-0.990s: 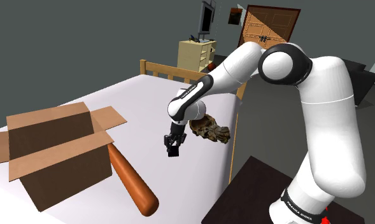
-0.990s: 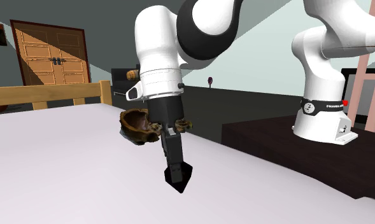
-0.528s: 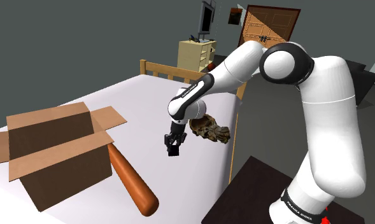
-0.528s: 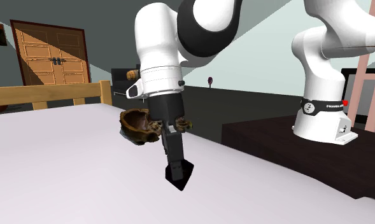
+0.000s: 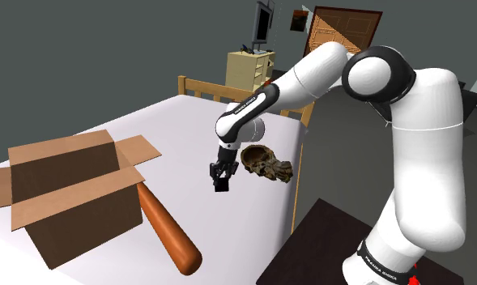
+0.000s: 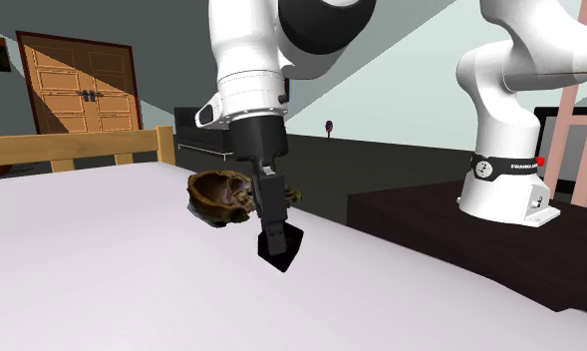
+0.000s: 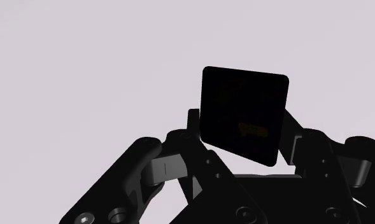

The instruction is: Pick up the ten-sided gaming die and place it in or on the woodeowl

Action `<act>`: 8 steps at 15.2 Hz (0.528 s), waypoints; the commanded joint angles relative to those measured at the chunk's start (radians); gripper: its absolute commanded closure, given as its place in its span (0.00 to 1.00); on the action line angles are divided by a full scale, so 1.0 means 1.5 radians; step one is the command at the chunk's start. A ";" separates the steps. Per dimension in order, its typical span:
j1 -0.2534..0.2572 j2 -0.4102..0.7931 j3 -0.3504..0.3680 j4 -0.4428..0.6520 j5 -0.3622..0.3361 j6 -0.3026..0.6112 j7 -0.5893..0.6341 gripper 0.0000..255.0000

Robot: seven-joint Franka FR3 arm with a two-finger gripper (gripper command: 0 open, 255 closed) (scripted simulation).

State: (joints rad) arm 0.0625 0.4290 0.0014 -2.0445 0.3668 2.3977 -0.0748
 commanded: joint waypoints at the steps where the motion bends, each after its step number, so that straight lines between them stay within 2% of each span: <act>1: 0.002 -0.017 -0.002 -0.003 -0.004 -0.013 0.007 1.00; 8: 0.004 -0.062 -0.008 0.002 -0.019 -0.061 0.026 1.00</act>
State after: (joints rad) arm 0.0694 0.3403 -0.0085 -2.0492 0.3419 2.3178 -0.0391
